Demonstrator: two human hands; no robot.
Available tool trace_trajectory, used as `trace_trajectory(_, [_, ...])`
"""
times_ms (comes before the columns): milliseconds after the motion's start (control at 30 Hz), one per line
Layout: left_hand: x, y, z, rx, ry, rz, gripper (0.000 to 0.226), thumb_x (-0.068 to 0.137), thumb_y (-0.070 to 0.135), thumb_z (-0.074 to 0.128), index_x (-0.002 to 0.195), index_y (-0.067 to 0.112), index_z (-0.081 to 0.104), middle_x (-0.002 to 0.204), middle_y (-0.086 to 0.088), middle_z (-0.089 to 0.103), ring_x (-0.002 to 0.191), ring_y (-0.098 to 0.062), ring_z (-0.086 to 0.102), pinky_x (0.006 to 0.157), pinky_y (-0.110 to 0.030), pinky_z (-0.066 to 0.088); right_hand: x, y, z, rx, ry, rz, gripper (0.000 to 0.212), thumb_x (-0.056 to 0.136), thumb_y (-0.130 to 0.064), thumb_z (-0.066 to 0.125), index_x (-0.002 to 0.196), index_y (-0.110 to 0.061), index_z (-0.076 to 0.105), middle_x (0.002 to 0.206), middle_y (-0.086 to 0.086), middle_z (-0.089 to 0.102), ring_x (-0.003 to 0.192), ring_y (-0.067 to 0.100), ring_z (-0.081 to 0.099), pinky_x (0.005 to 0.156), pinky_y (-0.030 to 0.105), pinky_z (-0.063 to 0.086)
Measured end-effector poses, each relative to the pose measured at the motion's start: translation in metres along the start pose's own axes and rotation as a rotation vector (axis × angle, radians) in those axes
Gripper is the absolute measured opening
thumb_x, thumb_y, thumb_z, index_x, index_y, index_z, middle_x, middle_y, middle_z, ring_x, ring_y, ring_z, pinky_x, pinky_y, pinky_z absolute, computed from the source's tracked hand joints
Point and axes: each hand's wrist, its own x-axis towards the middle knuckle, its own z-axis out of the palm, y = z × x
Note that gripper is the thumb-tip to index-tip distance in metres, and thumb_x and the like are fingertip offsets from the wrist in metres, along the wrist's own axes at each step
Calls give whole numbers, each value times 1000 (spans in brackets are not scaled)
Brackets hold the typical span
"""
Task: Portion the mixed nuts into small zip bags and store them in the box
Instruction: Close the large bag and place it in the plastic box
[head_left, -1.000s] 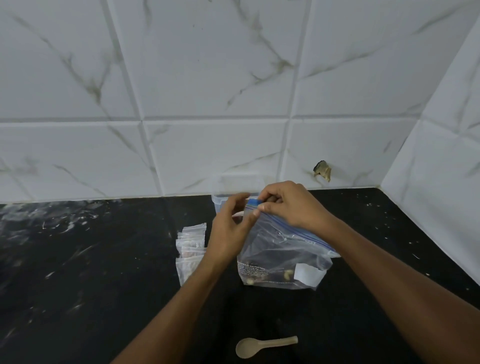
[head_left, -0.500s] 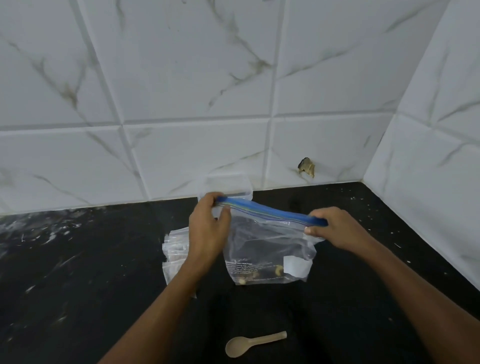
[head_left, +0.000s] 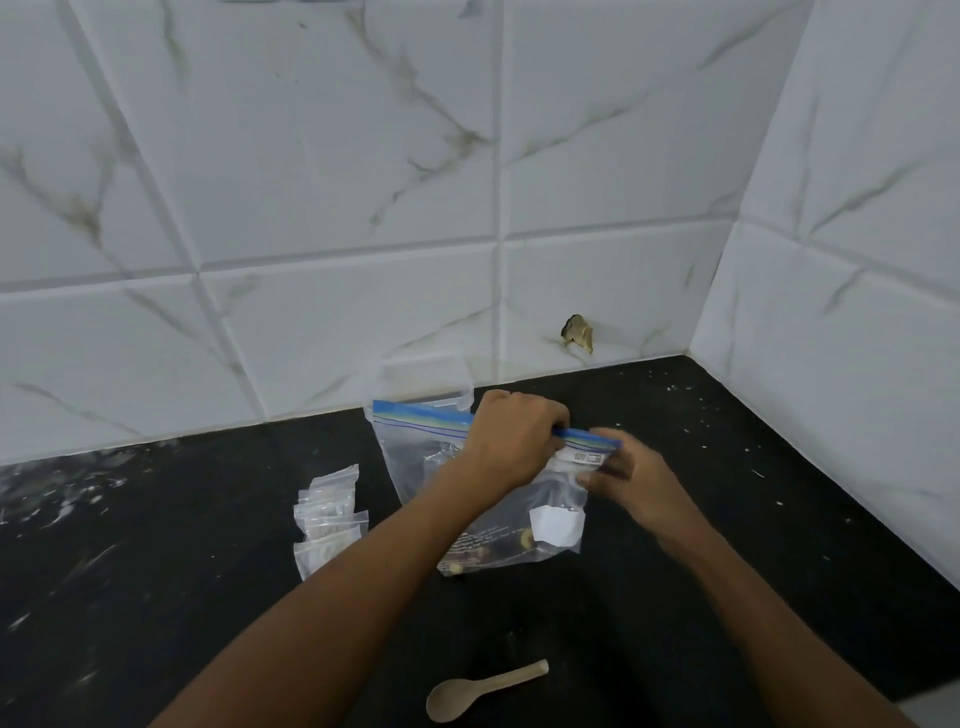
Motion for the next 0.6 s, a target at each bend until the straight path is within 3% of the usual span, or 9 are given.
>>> trace_trajectory(67, [1, 0, -3, -23, -22, -9, 13, 95, 29, 58, 105, 24, 65, 100, 1, 70, 92, -18, 64, 91, -39, 48, -2, 23, 10, -1, -90, 58, 51, 77, -11, 78, 122, -23, 56, 119, -7, 65, 112, 12, 62, 95, 36, 52])
trace_trajectory(133, [3, 3, -6, -44, -76, -10, 19, 96, 27, 57, 113, 24, 63, 106, 1, 69, 96, -18, 63, 92, -39, 48, 0, 43, 22, -158, -106, 65, 34, 80, -14, 76, 112, -18, 64, 109, -7, 70, 101, 11, 67, 94, 41, 53])
trace_trajectory(200, [4, 9, -7, -35, -114, 4, 23, 97, 29, 56, 119, 25, 62, 111, 0, 69, 98, -17, 63, 95, -39, 48, 5, 53, 34, -299, -45, 56, 12, 84, -20, 71, 95, -18, 67, 89, -5, 70, 83, 9, 66, 83, 36, 55])
trace_trajectory(267, [4, 13, -7, -4, -112, 23, 23, 98, 34, 56, 116, 25, 65, 109, 0, 70, 96, -15, 63, 94, -37, 48, 9, 54, 41, -372, 12, 72, 7, 87, -23, 68, 85, -20, 63, 80, -7, 64, 74, 5, 60, 69, 24, 48])
trace_trajectory(333, [4, 13, -10, -11, -38, 22, 21, 98, 35, 56, 110, 24, 69, 102, 1, 72, 91, -14, 64, 92, -36, 48, 9, 58, 46, -383, 60, 103, 5, 88, -23, 67, 89, -19, 64, 83, -6, 64, 77, 5, 59, 63, 18, 40])
trace_trajectory(467, [6, 5, -28, -163, 205, -62, 16, 94, 30, 62, 98, 22, 74, 93, 4, 75, 85, -14, 66, 85, -32, 47, -2, 82, 47, -419, 88, 145, 14, 90, -19, 65, 101, -11, 66, 91, -2, 65, 79, 8, 60, 61, 14, 39])
trace_trajectory(600, [7, 3, -35, -157, 120, -80, 15, 93, 31, 63, 99, 21, 73, 95, 3, 75, 87, -17, 65, 83, -33, 48, 0, 85, 41, -403, 48, 153, 28, 86, -23, 70, 112, -14, 65, 96, -4, 64, 85, 8, 61, 63, 15, 41])
